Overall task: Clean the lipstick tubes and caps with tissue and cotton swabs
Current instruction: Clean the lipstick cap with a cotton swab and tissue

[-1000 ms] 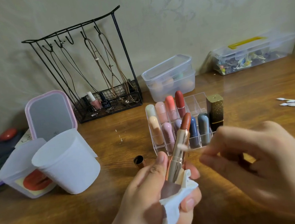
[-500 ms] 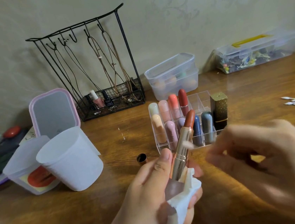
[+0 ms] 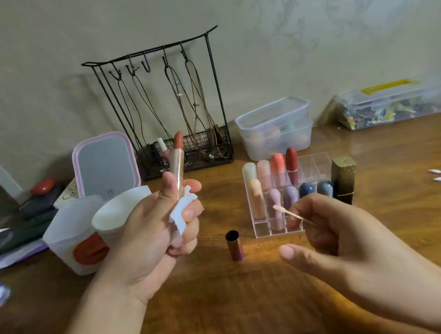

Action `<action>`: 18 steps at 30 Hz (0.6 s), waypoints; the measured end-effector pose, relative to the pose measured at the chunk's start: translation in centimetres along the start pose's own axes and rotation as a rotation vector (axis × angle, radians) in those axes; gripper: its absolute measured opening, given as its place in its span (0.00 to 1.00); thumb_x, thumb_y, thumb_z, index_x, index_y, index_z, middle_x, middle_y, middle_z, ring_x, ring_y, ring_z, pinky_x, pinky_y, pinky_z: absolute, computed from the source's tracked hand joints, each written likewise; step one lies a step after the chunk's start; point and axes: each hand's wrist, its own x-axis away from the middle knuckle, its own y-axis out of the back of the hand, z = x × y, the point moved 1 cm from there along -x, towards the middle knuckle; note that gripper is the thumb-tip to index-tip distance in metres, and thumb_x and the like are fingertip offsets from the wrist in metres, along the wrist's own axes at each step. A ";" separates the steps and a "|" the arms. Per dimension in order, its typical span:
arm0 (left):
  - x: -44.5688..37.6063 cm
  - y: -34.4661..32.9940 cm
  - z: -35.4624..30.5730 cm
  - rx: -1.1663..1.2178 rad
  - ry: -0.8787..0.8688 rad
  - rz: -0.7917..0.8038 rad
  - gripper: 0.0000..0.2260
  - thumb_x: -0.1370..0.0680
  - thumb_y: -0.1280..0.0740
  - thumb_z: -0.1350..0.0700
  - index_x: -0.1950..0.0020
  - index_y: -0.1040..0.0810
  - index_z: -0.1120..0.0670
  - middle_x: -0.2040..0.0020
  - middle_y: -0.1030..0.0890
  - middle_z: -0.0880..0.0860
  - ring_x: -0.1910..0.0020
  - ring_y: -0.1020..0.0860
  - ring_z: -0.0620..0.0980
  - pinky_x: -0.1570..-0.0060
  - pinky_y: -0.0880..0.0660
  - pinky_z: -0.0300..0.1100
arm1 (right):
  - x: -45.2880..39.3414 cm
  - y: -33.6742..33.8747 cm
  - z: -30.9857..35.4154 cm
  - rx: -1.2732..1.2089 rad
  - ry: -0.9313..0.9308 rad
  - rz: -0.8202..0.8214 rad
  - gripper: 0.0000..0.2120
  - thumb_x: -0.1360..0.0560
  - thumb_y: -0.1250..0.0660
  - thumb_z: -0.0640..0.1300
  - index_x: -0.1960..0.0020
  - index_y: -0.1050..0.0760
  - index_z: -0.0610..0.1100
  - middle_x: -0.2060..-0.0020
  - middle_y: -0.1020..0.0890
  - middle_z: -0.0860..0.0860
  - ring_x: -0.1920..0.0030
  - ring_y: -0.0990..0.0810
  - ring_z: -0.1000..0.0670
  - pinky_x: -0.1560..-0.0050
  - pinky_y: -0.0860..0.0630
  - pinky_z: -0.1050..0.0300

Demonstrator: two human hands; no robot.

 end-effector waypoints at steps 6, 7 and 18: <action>-0.4 0.4 -0.1 0.024 0.102 -0.049 0.12 0.28 0.30 0.51 0.55 0.32 0.54 0.70 0.34 0.51 0.76 0.43 0.44 0.71 0.50 0.39 | -4.5 -3.7 1.1 0.131 -0.175 0.086 0.25 0.32 0.22 0.53 0.38 0.26 0.54 0.63 0.23 0.58 0.65 0.25 0.63 0.65 0.29 0.71; -0.4 0.3 -0.1 0.019 0.095 -0.047 0.12 0.29 0.30 0.51 0.56 0.31 0.53 0.70 0.34 0.51 0.76 0.42 0.44 0.71 0.49 0.39 | -5.0 -4.4 1.0 0.157 -0.187 0.080 0.27 0.32 0.22 0.52 0.36 0.26 0.52 0.61 0.23 0.58 0.64 0.24 0.63 0.64 0.28 0.72; -0.3 -0.6 1.0 0.144 0.073 -0.191 0.11 0.31 0.28 0.53 0.55 0.22 0.59 0.73 0.33 0.52 0.80 0.37 0.44 0.81 0.42 0.33 | -5.5 -4.5 0.8 -0.462 -0.201 -0.079 0.09 0.31 0.24 0.41 0.52 0.19 0.42 0.69 0.17 0.53 0.70 0.24 0.60 0.70 0.31 0.72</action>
